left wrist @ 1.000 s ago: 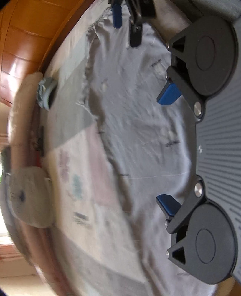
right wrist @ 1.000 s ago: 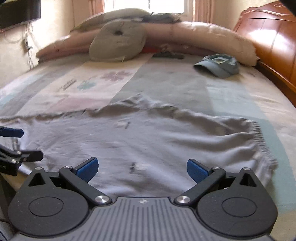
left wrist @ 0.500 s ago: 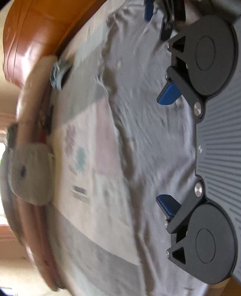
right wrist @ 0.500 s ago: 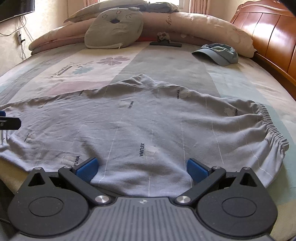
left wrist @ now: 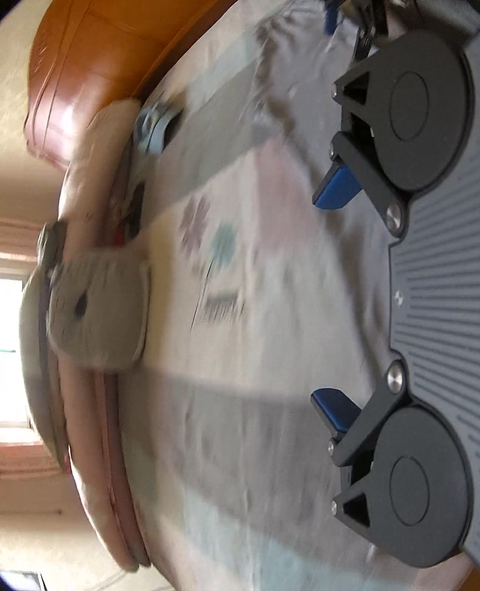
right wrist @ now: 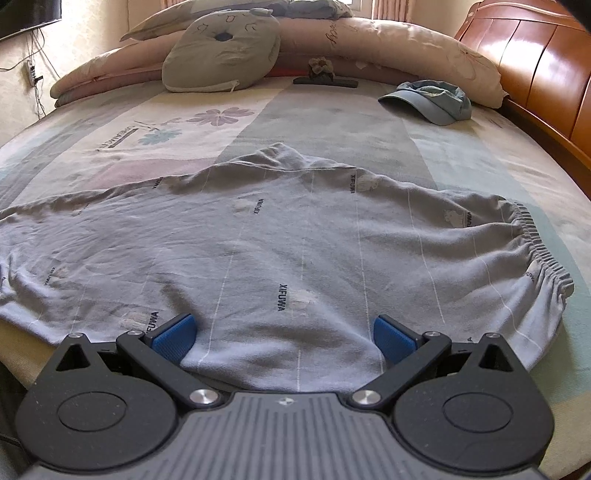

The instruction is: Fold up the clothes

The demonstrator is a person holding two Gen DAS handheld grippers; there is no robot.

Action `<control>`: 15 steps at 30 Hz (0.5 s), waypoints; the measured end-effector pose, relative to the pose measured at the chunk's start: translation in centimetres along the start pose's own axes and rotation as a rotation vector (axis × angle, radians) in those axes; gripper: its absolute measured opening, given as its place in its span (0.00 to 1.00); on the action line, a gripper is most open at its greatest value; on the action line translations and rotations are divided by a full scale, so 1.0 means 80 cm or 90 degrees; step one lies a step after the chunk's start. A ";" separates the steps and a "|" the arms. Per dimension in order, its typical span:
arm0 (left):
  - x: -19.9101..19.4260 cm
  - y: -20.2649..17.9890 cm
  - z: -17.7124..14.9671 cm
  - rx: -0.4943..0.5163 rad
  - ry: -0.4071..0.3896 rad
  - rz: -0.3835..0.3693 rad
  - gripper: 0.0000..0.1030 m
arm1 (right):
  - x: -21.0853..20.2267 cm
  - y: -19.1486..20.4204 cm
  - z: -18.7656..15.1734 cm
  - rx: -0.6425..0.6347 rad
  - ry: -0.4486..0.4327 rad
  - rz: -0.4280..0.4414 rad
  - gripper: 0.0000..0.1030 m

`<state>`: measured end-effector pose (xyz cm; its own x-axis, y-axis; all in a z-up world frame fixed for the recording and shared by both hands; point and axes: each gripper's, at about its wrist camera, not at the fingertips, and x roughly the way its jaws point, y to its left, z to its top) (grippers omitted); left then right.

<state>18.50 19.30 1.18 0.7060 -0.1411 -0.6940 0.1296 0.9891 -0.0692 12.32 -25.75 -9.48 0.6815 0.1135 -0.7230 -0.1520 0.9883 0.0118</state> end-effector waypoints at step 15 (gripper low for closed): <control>0.033 0.213 -0.079 -0.364 -0.041 0.049 0.99 | 0.001 0.004 0.003 0.014 0.011 -0.017 1.00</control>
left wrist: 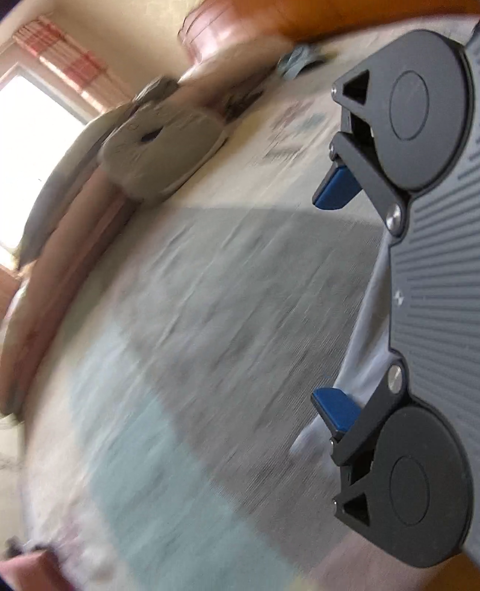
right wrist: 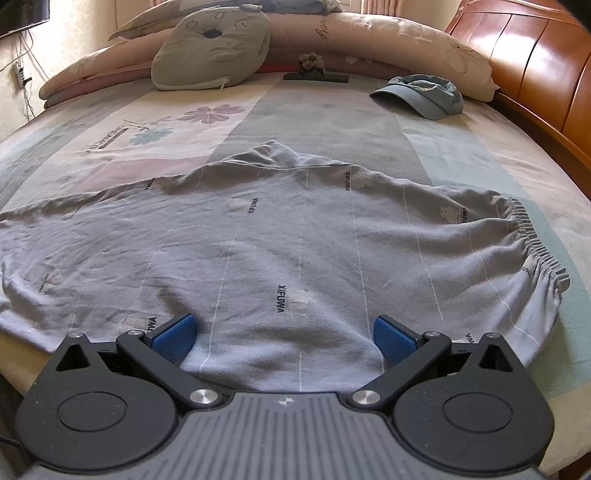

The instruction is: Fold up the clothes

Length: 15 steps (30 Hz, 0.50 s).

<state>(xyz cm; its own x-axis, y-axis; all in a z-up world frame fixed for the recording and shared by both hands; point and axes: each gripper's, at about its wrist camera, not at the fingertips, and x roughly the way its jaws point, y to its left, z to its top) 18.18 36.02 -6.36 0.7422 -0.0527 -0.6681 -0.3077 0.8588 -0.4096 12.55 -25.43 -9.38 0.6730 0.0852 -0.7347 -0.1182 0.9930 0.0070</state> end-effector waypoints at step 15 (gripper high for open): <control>-0.039 -0.003 -0.042 0.053 0.043 0.076 0.99 | 0.002 0.001 0.000 0.006 -0.007 -0.006 1.00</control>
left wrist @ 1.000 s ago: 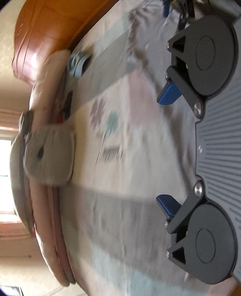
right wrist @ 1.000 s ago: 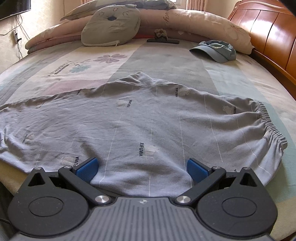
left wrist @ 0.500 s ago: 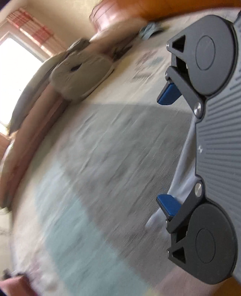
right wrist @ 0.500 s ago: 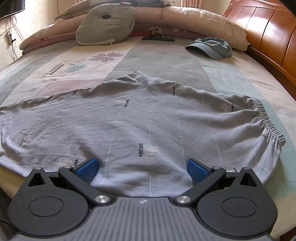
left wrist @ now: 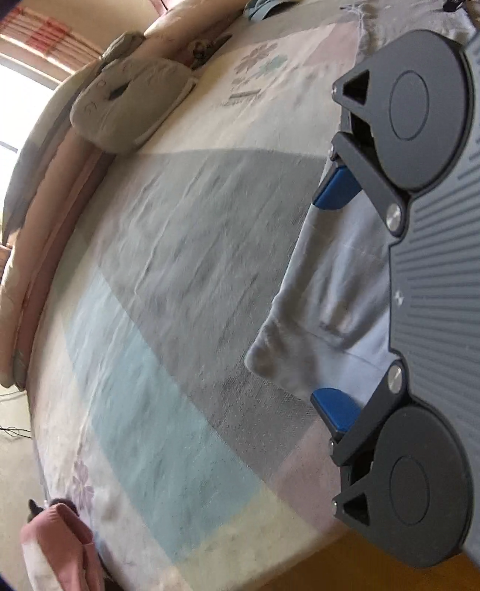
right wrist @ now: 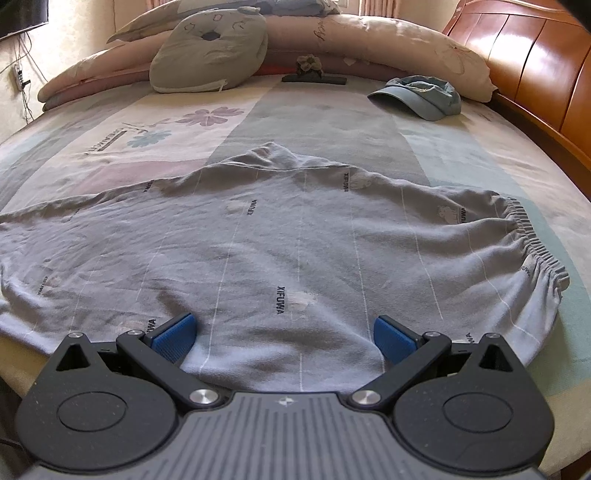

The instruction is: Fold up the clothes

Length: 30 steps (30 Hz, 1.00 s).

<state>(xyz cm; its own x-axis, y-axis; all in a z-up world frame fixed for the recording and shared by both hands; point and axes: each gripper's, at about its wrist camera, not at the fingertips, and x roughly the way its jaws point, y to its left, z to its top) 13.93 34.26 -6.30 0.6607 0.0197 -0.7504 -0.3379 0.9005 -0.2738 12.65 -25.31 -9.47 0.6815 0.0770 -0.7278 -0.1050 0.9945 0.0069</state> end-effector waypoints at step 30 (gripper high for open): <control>0.039 -0.318 -0.101 0.271 0.059 -0.152 0.99 | -0.007 -0.006 -0.014 -0.018 -0.044 0.025 1.00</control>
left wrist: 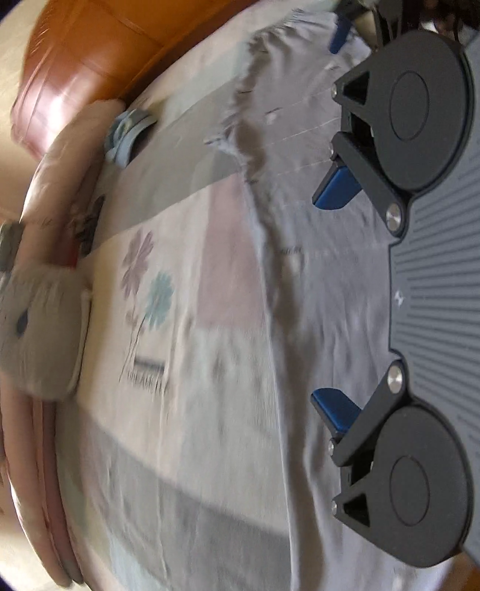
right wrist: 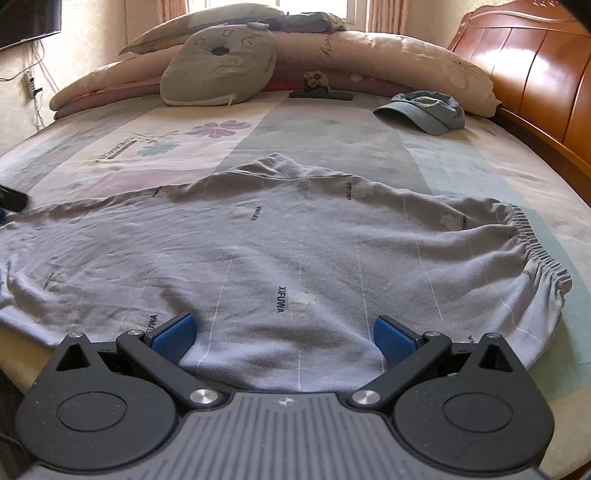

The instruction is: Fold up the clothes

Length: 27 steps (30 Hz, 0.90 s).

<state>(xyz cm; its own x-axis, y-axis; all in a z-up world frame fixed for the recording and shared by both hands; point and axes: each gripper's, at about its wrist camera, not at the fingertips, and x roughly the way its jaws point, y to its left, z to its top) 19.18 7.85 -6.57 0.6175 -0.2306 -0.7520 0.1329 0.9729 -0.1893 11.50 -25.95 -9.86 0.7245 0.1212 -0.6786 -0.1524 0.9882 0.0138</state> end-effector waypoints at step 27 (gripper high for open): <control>0.073 -0.097 0.046 -0.032 -0.013 -0.080 0.99 | -0.023 -0.055 0.005 0.023 -0.024 -0.056 1.00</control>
<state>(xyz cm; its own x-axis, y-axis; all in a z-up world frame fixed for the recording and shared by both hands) 24.63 -0.96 -7.19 0.6136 -0.3502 -0.7077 0.1719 0.9340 -0.3131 11.13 -30.50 -8.37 0.7587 0.0359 -0.6505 -0.0624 0.9979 -0.0177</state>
